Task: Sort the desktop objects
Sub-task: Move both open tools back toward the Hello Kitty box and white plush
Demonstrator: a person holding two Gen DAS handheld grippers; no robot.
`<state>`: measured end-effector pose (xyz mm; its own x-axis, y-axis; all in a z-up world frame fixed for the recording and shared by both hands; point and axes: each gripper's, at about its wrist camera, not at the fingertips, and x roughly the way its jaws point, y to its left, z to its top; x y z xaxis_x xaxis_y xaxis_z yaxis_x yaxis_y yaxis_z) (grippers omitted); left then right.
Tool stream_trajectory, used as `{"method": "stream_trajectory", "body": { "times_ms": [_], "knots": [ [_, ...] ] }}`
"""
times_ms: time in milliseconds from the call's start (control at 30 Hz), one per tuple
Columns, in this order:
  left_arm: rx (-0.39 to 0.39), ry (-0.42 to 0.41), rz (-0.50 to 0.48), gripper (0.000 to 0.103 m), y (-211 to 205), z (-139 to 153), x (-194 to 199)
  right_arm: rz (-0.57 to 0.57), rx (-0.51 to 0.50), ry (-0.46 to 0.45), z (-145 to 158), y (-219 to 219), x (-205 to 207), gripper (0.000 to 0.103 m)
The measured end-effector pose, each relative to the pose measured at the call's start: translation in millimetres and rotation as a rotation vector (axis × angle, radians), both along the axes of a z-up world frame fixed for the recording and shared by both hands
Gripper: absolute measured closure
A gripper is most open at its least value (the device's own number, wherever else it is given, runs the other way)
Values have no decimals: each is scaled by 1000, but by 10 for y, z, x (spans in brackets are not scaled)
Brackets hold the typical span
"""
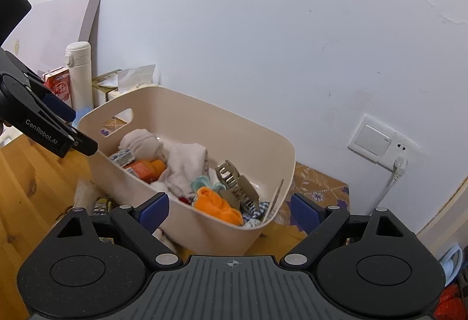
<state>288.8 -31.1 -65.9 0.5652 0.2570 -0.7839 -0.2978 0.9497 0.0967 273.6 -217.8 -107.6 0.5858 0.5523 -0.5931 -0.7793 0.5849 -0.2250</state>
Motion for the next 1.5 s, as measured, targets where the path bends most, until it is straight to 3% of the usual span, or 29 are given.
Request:
{"method": "stream_trajectory", "body": {
  "times_ms": [400, 967, 1300, 1500],
  "knots": [
    [-17, 40, -13, 34, -77, -160, -272, 46, -18, 39, -91, -10, -300, 11],
    [-43, 110, -33, 34, -263, -635, -324, 235, -116, 171, -529, 290, -482, 12],
    [-14, 101, -18, 34, -255, -815, -177, 297, -148, 255, -784, 435, -373, 27],
    [-15, 93, -52, 42, -287, -941, -157, 313, -152, 282, -869, 468, -293, 39]
  ]
}}
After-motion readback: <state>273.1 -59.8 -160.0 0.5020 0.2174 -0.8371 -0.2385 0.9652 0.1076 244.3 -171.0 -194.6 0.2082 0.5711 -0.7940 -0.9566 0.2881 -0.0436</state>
